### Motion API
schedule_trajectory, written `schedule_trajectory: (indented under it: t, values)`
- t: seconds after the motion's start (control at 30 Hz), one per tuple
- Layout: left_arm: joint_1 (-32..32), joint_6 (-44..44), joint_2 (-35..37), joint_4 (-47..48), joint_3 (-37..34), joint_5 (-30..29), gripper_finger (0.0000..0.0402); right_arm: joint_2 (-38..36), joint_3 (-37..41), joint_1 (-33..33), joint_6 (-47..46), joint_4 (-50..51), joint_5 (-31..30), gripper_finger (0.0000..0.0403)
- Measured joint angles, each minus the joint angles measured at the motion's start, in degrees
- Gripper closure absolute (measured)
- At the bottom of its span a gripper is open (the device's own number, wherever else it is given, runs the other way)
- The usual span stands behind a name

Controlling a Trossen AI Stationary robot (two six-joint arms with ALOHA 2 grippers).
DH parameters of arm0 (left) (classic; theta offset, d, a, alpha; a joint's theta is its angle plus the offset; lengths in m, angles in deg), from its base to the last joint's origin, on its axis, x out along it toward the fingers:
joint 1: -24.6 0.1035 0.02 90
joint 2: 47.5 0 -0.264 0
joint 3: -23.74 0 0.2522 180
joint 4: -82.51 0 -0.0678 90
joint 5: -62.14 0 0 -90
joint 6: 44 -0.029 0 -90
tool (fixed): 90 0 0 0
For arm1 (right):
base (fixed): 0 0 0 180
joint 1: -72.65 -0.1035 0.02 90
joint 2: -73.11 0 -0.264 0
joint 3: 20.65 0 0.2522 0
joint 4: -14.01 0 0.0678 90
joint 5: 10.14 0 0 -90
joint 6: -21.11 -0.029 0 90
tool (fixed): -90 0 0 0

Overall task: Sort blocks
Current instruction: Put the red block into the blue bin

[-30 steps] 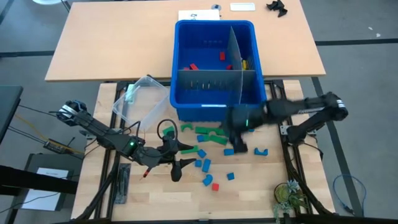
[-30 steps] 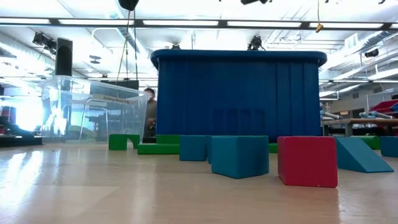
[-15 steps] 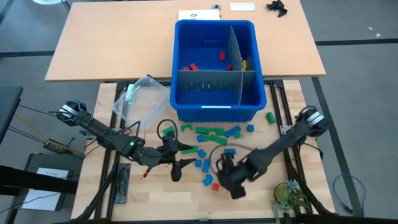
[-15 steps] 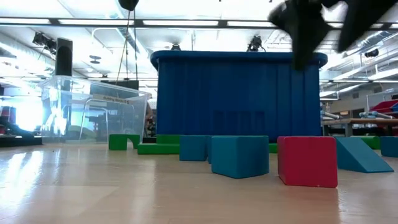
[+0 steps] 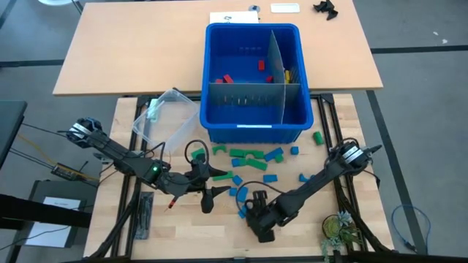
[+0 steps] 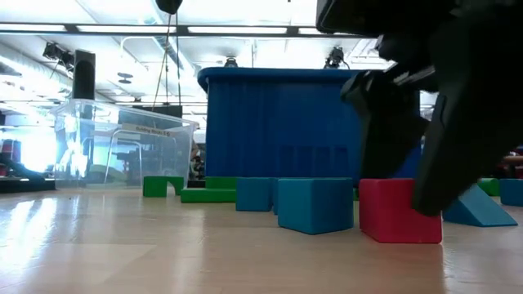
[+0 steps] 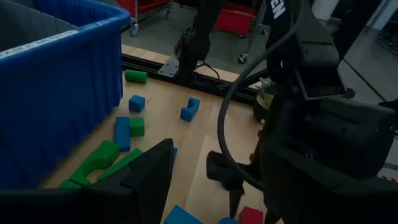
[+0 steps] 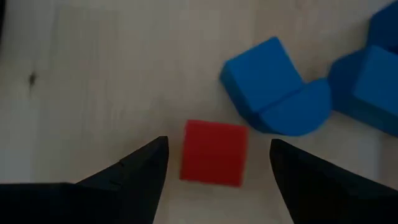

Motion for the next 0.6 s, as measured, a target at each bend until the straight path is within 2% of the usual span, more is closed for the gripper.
schedule_trajectory:
  t: [0.17,0.23,0.37,0.5,0.6]
  values:
    - [0.0,0.0,0.0,0.0,0.0,0.0,0.0154,0.1,0.1,0.3,0.0,0.3,0.3,0.0155]
    - [0.0,0.0,0.0,0.0,0.0,0.0,0.0154,0.1,0.3,0.6,0.0,0.3,0.7,0.0184]
    - [0.0,0.0,0.0,0.0,0.0,0.0,0.0154,0.1,0.3,1.2,0.7,0.2,1.6,0.0270]
    - [0.0,0.0,0.0,0.0,0.0,0.0,0.0154,-0.9,0.4,1.2,2.4,1.4,1.7,0.0277]
    - [0.0,0.0,0.0,0.0,0.0,0.0,0.0154,-4.4,0.4,1.0,3.1,3.8,2.2,0.0277]
